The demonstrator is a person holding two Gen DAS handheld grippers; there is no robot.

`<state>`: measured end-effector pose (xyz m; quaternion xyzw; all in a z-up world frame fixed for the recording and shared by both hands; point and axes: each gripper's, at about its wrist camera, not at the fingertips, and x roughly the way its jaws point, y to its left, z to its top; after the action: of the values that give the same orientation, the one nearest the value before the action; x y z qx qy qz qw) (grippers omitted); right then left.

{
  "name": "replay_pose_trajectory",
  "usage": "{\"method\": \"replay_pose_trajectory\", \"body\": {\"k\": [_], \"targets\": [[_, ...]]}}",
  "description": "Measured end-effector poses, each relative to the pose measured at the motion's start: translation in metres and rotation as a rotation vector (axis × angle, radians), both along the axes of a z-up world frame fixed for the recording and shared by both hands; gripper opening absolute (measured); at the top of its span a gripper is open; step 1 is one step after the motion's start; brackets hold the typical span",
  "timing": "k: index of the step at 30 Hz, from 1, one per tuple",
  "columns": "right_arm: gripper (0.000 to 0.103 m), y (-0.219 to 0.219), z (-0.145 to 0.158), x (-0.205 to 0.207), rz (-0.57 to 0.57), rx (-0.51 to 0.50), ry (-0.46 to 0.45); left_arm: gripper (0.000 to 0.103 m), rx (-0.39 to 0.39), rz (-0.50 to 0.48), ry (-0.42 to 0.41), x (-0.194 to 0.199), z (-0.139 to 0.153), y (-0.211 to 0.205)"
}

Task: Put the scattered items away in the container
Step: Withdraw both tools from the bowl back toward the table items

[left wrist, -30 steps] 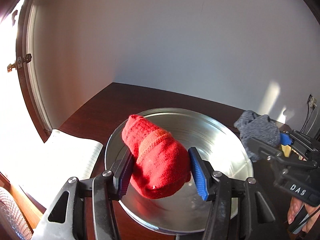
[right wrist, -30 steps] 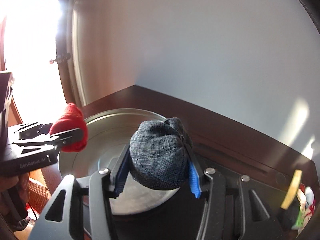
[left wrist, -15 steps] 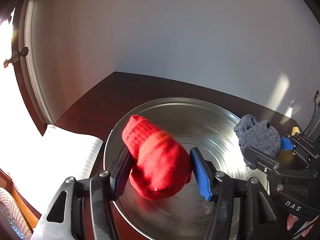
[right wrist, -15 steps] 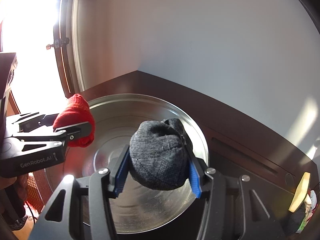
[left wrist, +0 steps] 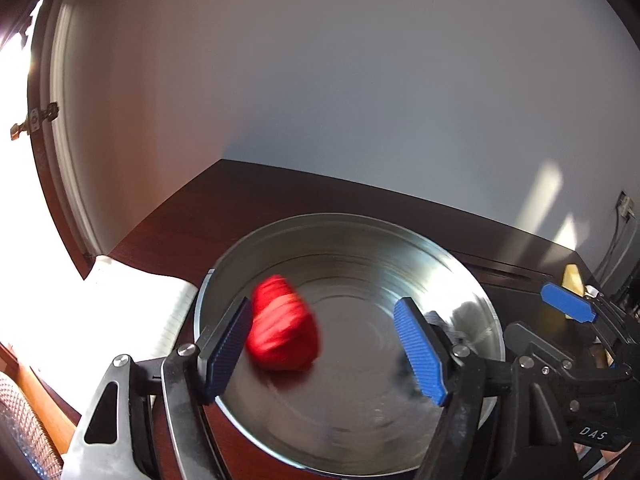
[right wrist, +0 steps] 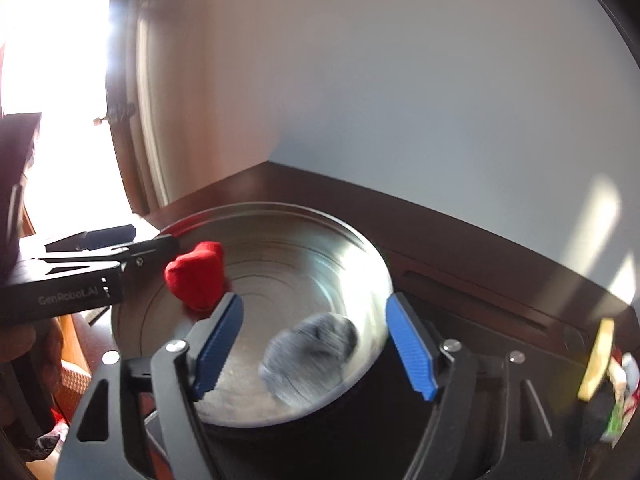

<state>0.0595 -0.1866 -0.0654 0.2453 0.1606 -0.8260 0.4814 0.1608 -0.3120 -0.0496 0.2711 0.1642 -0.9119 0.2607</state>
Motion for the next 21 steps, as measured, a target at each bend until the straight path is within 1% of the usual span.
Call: {"method": "replay_pose_trajectory", "body": {"k": [3, 5, 7, 10, 12, 14, 17, 21], "targets": [[0.082, 0.031, 0.004, -0.006, -0.045, -0.032, -0.007, 0.075, -0.011, -0.045, 0.007, -0.012, 0.007, 0.022], [0.082, 0.052, 0.006, -0.01, -0.078, -0.051, -0.007, 0.075, -0.016, -0.078, 0.012, -0.02, 0.011, 0.036], [0.083, 0.079, 0.008, -0.013, -0.118, -0.066, -0.003, 0.075, -0.026, -0.11, 0.021, -0.027, 0.016, 0.055], [0.087, 0.126, 0.007, -0.023, -0.202, -0.102, -0.011, 0.077, -0.036, -0.168, 0.023, -0.041, 0.02, 0.081], [0.089, 0.153, 0.008, -0.028, -0.263, -0.111, -0.002, 0.081, -0.042, -0.216, 0.018, -0.055, 0.02, 0.102], [0.089, 0.184, 0.006, -0.036, -0.331, -0.108, 0.009, 0.081, -0.044, -0.262, 0.008, -0.069, 0.019, 0.124], [0.089, 0.241, -0.001, -0.052, -0.461, -0.096, 0.008, 0.081, -0.039, -0.339, -0.009, -0.094, 0.015, 0.158], [0.089, 0.316, -0.012, -0.072, -0.614, -0.11, -0.051, 0.081, -0.02, -0.455, -0.041, -0.126, 0.006, 0.206]]}}
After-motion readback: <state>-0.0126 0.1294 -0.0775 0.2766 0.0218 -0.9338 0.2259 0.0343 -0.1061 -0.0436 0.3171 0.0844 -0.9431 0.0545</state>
